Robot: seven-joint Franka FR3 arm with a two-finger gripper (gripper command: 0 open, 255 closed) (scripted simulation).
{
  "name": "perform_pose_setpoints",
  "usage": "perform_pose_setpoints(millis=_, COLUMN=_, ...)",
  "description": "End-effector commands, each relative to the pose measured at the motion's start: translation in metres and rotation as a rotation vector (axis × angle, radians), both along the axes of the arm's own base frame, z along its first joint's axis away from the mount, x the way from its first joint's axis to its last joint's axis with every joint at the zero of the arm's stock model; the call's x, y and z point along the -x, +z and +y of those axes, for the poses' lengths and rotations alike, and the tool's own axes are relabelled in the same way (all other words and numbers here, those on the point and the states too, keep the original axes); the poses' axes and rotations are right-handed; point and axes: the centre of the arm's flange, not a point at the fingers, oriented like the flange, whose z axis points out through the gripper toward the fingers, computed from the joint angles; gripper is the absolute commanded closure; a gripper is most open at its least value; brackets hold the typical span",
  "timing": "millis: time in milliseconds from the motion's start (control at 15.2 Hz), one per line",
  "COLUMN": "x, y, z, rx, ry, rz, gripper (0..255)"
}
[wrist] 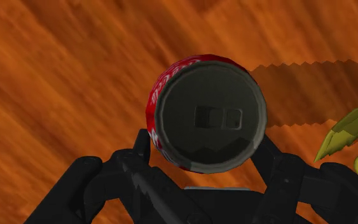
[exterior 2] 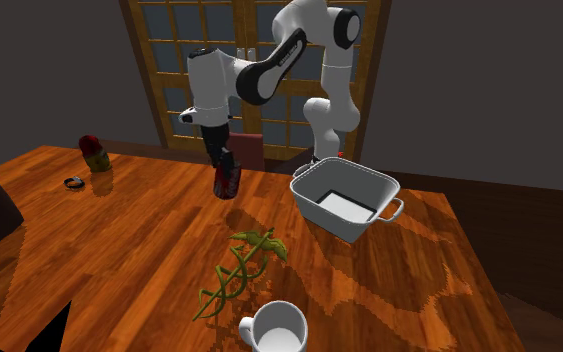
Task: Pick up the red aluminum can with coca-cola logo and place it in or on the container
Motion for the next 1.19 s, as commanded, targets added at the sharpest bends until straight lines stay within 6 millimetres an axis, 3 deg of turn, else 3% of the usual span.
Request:
perform_pose_setpoints(millis=0, x=0.000, y=0.011, z=0.000, rx=0.000, ry=0.000, rz=0.000, gripper=255)
perform_pose_setpoints(millis=1122, x=0.000, y=0.101, z=0.000, rx=0.000, ry=0.000, rz=0.000, gripper=255)
